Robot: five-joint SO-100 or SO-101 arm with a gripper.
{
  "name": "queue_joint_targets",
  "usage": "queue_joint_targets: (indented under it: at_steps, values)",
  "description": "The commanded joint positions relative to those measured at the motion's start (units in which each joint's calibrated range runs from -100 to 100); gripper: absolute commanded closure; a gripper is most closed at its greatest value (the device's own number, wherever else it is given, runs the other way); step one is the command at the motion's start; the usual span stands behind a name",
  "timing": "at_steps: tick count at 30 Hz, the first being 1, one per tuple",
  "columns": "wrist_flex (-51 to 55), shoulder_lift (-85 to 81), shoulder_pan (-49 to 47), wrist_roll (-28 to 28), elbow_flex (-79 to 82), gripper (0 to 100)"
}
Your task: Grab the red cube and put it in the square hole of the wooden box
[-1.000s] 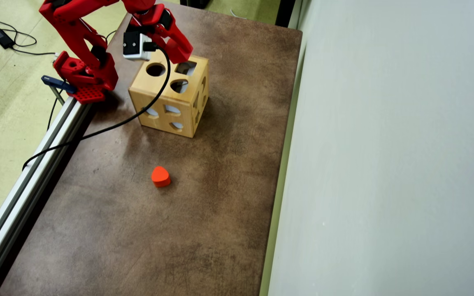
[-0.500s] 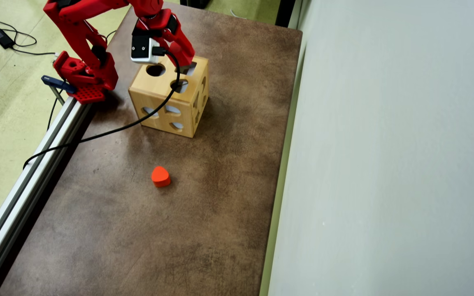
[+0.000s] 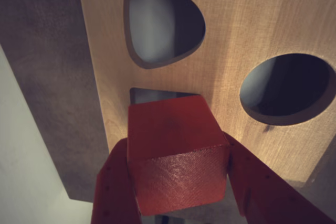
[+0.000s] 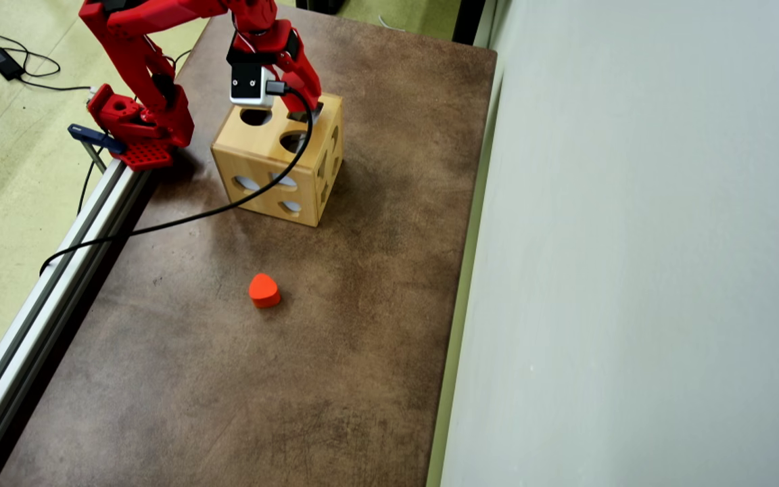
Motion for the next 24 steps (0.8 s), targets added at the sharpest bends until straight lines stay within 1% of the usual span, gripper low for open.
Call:
queue_joint_targets:
  at_steps: [1,6,11,24]
  values:
    - [-0.4,-0.4,0.3,-0.1,-0.4,99]
    - [-0.8,-0.3,0.4,-0.2,-0.4,99]
    - [-0.9,-0.2,0.3,-1.5,-0.5,99]
    - [-0.2,7.2,0.3,-1.6,-0.5,99]
